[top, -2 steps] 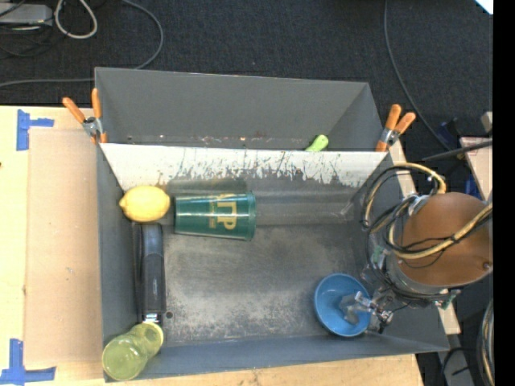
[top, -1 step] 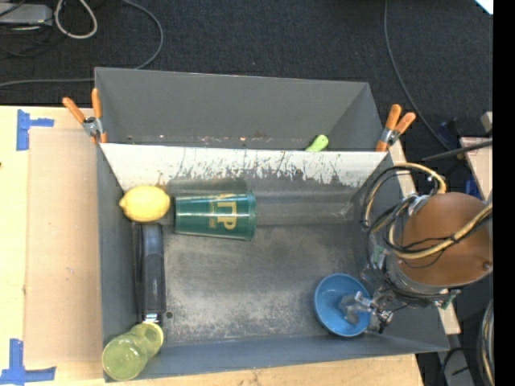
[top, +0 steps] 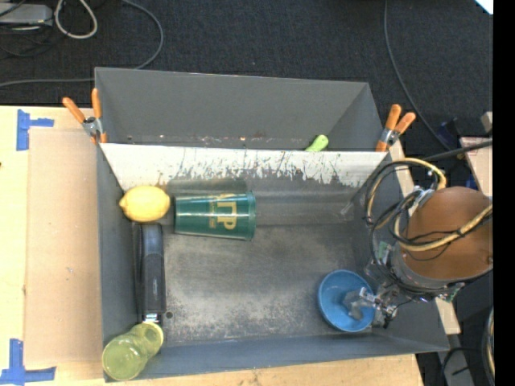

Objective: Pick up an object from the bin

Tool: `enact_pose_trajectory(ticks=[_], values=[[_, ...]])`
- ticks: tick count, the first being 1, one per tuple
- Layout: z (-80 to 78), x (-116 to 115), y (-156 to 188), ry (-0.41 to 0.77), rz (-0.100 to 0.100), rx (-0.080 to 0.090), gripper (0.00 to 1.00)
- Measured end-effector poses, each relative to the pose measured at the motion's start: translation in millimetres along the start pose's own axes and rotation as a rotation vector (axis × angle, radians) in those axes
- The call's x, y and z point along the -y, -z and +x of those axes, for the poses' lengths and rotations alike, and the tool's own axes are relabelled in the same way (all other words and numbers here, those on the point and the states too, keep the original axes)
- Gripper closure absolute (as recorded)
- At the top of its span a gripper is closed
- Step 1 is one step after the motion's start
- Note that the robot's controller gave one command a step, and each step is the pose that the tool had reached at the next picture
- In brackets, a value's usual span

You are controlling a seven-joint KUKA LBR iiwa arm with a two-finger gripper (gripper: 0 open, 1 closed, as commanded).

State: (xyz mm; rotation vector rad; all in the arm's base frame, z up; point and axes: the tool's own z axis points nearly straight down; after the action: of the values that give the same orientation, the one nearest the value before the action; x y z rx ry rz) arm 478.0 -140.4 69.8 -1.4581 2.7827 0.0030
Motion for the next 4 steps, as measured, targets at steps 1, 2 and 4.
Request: enact_pose_trajectory(ticks=[1, 2, 4], values=[[-3.6, 1.0, -0.4, 0.011, -0.001, -0.001, 1.0], [3.0, 2.1, 10.9, 0.019, -0.004, 0.0, 1.0], [4.4, 3.6, 48.1, 0.016, -0.011, -0.002, 1.0]])
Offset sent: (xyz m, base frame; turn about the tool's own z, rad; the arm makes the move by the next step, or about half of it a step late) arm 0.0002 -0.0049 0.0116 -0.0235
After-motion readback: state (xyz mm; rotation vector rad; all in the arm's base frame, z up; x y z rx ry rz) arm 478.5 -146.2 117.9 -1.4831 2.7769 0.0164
